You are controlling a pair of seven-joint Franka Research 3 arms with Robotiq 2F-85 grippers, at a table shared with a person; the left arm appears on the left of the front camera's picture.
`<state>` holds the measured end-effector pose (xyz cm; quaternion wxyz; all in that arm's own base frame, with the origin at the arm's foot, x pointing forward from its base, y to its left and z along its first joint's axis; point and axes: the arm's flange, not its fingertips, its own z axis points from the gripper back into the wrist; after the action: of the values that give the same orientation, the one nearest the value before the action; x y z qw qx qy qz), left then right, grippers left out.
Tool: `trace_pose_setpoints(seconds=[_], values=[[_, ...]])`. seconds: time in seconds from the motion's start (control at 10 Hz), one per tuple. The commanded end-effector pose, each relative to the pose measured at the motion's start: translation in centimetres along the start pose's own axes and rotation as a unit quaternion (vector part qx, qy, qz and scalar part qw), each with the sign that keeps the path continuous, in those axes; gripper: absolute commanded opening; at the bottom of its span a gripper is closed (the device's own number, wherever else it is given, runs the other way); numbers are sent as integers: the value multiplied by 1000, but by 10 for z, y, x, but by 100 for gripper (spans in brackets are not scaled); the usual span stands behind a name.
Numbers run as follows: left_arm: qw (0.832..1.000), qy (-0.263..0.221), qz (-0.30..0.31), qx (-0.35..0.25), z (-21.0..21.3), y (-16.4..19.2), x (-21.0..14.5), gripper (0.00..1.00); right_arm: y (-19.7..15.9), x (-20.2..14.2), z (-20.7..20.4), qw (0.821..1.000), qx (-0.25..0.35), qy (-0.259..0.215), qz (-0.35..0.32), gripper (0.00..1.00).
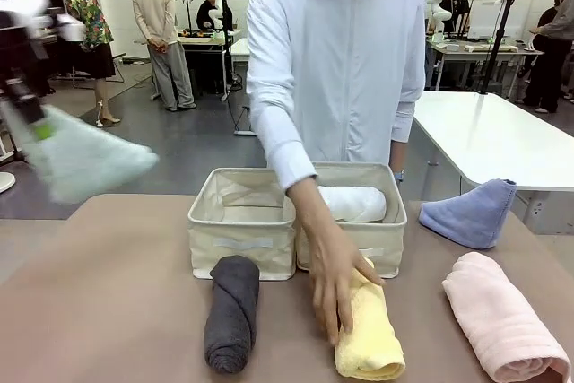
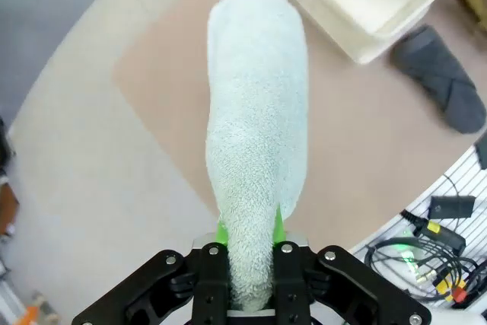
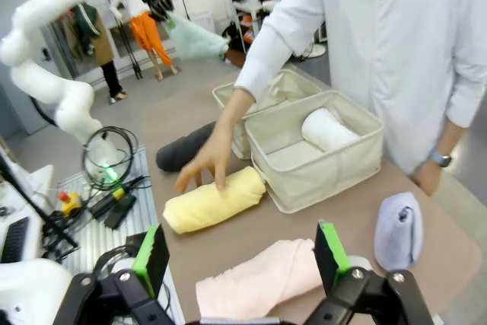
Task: Sort the towels based on their folding style.
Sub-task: Pick up one triangle-folded towel and place it in the left Fabric basket.
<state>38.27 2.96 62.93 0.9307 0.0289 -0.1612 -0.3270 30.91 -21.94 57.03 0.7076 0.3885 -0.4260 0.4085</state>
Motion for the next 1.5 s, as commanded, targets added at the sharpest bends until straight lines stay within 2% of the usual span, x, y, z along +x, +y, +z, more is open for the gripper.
trace_pose_setpoints(seconds=[0.0, 0.1, 0.3, 0.4, 0.5, 1.0, 1.1, 1.2, 1.3, 1.4], values=[[999, -18, 32, 1, 19, 19, -53, 0, -2, 2, 1, 1000, 2, -14, 9, 100], [999, -31, 44, 9, 25, 21, -64, 0, -2, 2, 1, 1000, 2, -14, 9, 100], [998, -18, 53, 17, 23, 24, -65, 0, -2, 2, 1, 1000, 2, -14, 9, 100], [995, 14, 99, 28, 22, 26, -63, 0, -2, 2, 1, 1000, 2, -14, 9, 100], [998, -29, 55, 1, 31, 34, -78, 0, -2, 2, 1, 1000, 2, -14, 9, 100], [998, -29, 55, 1, 31, 34, -78, 0, -2, 2, 1, 1000, 2, -14, 9, 100], [998, -22, 64, 5, 28, 34, -76, 19, -2, 2, 1, 1000, 2, -14, 9, 100], [996, -72, -52, 2, 46, -3, -49, 19, -2, 2, 1, 1000, 2, -14, 9, 100], [985, -94, -143, -17, 62, -38, -24, 19, -2, 2, 1, 1000, 2, -14, 9, 100], [969, -74, -233, -41, 69, -73, 5, 19, -2, 2, 1, 1000, 2, -14, 9, 100]])
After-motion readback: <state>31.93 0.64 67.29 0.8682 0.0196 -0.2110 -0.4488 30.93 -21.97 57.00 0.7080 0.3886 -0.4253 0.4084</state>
